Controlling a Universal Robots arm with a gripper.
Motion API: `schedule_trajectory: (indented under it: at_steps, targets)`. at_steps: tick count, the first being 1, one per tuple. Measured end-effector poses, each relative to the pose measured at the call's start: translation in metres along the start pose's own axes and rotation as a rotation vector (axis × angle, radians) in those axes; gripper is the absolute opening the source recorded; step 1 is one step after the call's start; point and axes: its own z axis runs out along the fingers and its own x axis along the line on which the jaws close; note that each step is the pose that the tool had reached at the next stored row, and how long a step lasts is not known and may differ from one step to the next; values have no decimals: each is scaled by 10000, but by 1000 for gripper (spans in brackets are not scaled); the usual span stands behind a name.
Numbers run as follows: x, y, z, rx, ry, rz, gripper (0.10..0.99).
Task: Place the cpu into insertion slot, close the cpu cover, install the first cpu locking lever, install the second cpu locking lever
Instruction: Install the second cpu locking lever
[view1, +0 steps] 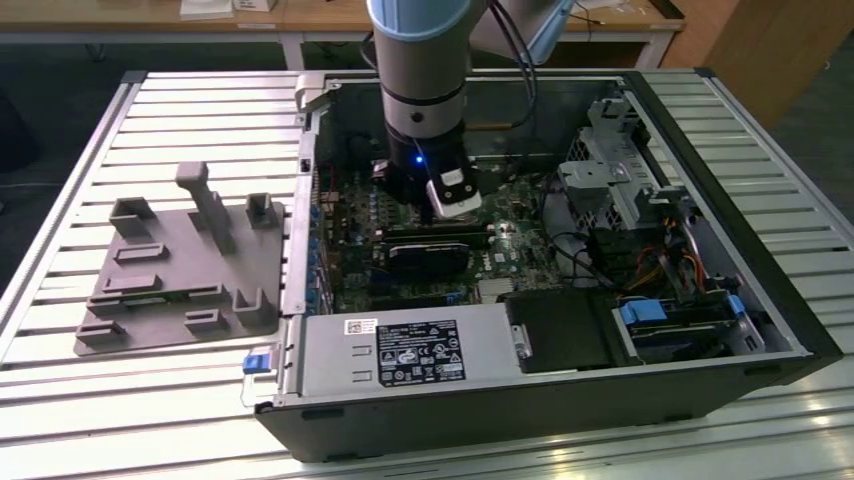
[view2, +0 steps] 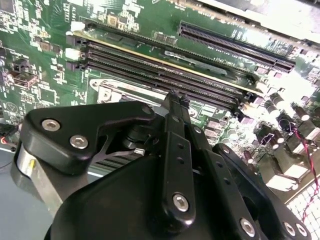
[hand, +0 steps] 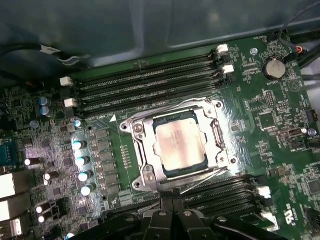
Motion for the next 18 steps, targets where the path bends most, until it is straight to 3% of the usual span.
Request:
schedule_trajectory:
  at_steps: [18]
  targets:
    - [54,-106,84,-297,76,23,102]
